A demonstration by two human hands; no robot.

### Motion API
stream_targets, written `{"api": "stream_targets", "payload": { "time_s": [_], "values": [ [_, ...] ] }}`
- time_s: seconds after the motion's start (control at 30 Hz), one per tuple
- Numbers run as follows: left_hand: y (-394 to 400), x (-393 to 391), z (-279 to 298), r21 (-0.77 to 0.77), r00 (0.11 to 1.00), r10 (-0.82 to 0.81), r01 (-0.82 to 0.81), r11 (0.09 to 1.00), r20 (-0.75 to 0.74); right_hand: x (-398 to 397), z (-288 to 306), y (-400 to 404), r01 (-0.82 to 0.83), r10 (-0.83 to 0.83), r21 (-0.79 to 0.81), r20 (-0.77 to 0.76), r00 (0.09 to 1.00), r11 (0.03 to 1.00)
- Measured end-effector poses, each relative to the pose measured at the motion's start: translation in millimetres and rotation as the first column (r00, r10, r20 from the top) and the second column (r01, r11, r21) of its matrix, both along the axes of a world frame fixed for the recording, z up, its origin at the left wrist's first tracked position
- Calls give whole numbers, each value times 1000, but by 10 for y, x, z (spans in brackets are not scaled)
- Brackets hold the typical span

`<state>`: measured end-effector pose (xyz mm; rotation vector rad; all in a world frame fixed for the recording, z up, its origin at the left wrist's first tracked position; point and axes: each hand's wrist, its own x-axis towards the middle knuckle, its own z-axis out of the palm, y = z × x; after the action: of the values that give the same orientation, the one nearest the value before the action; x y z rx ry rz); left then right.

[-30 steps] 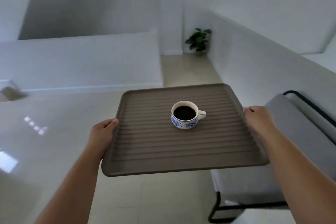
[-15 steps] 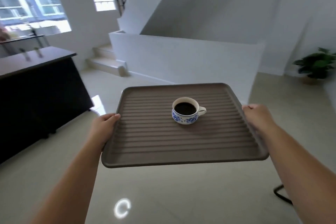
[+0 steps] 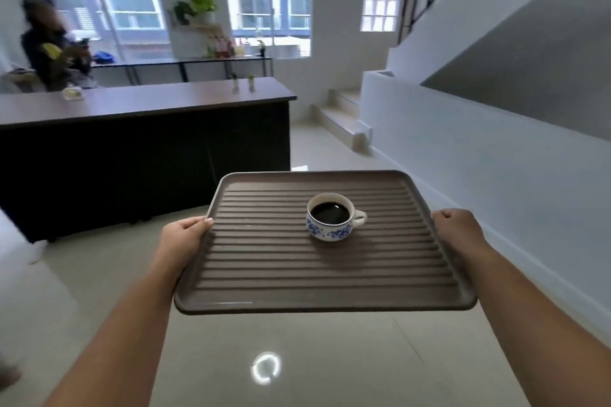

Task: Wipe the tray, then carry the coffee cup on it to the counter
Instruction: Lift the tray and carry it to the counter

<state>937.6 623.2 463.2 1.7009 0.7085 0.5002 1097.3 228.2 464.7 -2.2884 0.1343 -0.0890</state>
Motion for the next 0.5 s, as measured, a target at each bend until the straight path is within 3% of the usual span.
{"api": "stream_targets", "payload": {
  "time_s": [0.3,0.5],
  "values": [
    [854,856,-25,-30,973,230,-229,973,14,1765,-20,1233,-218,219,61,-7,976,974],
    [1672,1775,-2,-9,956,292,-292,956,-5,2811,-139,2174,-273,278,109,-26,960,956]
  ]
}}
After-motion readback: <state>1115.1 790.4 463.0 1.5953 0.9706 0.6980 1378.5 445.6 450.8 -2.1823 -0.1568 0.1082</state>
